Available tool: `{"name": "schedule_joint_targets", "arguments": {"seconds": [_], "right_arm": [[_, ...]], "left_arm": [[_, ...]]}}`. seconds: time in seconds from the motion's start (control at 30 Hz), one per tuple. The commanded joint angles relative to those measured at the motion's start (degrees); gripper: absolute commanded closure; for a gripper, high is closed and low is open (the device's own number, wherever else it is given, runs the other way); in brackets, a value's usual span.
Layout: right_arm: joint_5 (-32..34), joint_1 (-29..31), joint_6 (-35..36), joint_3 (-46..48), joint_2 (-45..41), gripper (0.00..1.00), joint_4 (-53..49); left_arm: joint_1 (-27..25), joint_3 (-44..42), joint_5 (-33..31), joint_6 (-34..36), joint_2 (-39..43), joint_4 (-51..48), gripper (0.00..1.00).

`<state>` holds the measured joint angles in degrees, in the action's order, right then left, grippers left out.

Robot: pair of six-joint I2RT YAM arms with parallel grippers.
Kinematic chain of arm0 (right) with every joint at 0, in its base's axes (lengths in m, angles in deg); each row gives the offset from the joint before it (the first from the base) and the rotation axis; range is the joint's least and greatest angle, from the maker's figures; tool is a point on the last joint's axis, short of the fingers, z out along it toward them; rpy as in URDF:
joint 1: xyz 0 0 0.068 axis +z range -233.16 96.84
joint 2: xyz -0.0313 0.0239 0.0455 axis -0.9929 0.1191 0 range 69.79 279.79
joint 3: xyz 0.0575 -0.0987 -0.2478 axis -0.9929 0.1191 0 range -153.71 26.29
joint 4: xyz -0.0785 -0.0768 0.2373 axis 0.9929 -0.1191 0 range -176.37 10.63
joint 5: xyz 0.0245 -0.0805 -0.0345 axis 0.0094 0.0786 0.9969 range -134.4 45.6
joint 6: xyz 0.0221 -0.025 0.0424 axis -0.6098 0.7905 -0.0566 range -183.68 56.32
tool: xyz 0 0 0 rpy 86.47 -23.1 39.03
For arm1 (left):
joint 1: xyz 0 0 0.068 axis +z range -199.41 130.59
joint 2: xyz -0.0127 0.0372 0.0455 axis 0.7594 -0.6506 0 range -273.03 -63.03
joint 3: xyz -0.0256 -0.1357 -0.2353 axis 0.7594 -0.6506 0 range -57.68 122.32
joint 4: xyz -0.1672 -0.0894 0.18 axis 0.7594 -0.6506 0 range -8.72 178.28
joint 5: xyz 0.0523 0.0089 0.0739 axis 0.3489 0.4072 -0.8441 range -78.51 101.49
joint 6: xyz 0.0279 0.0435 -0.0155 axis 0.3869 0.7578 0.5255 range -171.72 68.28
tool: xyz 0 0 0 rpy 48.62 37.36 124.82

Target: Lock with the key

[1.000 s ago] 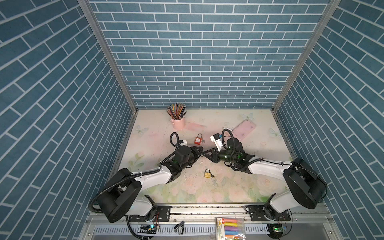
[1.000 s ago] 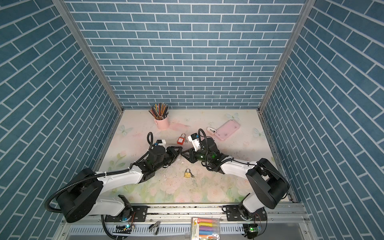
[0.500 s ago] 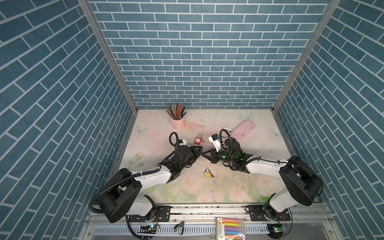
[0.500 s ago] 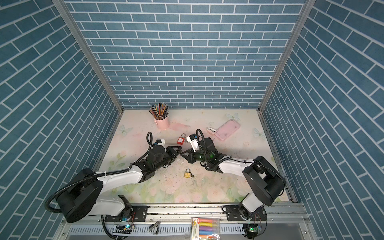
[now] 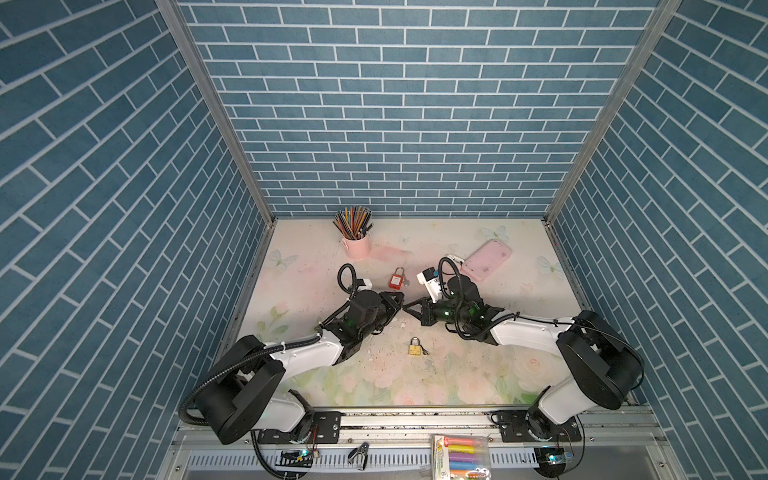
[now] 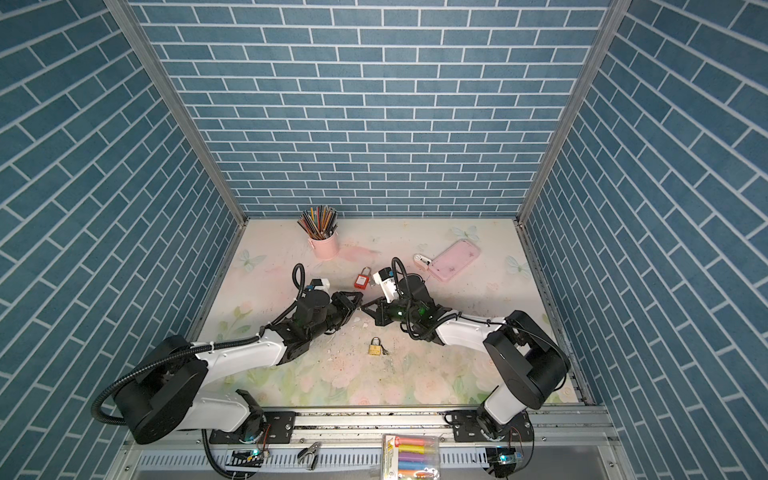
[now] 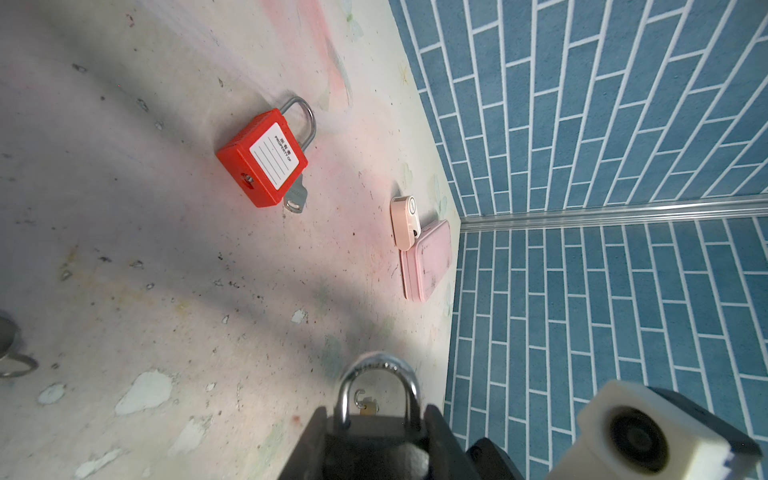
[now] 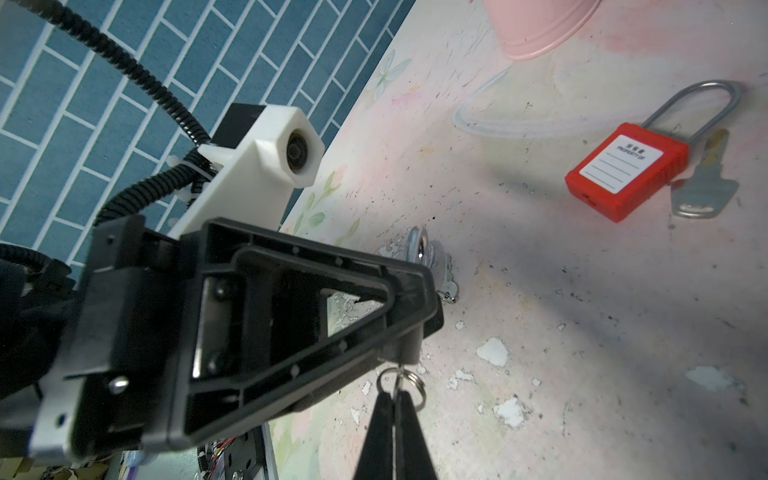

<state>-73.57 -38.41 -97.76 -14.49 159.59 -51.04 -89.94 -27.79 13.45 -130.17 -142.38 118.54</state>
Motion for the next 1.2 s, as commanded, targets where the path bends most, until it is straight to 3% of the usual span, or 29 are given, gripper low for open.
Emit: {"name": "schedule_joint_targets", "arguments": {"seconds": [0.0, 0.4, 0.53, 0.73, 0.97, 1.17], "right_arm": [[-1.5, 1.46, 3.39, -1.29, -0.45, 1.0, -0.34], [-0.6, 5.45, 4.15, 6.33, -6.87, 1.0, 2.15], [2.0, 5.58, 4.29, 7.23, -10.0, 1.0, -0.13], [5.7, 5.36, 4.76, 6.07, -12.42, 1.0, -5.38], [3.38, 5.19, 5.16, 4.97, -10.74, 1.0, -5.84], [1.16, 5.3, 4.71, 4.27, -8.51, 1.0, -4.93]], "left_arm": [[1.11, 2.68, 0.49, 1.91, 0.05, -0.39, 1.0], [9.12, 4.91, -4.6, 4.29, 2.93, -3.76, 1.0], [9.82, 7.0, -4.81, 9.17, 4.04, -8.54, 1.0], [7.71, 6.6, -4.8, 16.18, 11.68, -24.66, 1.0], [1.49, 1.89, -7.49, 17.9, 22.34, -46.83, 1.0], [-0.55, -2.35, -6.61, 18.33, 22.23, -52.37, 1.0]]}}
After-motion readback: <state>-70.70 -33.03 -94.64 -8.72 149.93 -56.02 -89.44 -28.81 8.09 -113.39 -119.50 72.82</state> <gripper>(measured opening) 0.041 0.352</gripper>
